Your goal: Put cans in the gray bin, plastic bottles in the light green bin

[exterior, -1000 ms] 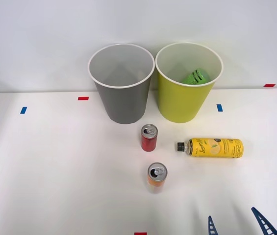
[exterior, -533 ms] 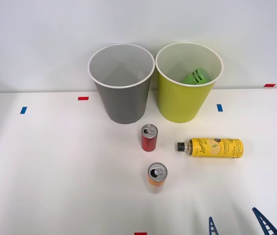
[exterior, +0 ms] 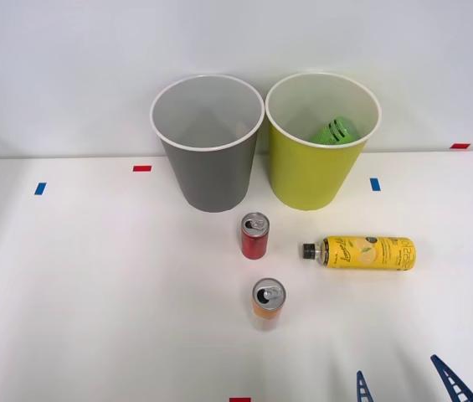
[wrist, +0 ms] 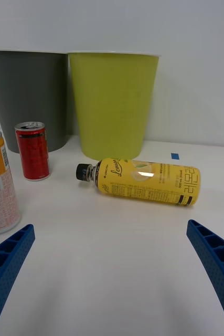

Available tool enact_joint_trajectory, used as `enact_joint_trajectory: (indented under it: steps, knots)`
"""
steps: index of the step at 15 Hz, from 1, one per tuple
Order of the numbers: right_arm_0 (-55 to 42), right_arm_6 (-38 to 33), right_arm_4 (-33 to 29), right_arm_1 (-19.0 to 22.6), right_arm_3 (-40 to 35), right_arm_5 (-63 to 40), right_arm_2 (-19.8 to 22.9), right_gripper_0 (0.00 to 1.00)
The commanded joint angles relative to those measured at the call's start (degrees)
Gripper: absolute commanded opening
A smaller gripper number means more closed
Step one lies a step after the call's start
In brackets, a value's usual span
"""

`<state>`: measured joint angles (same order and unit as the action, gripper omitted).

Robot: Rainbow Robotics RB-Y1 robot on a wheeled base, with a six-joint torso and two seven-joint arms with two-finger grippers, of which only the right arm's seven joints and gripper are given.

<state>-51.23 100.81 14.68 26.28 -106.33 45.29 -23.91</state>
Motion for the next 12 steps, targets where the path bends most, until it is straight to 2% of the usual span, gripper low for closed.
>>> enact_joint_trajectory:
  steps: [1,12]
  knots:
    - [0.0,0.0,0.0,0.0,0.0,0.0,0.0,1.0]
    - [0.0,0.0,0.0,0.0,0.0,0.0,0.0,1.0]
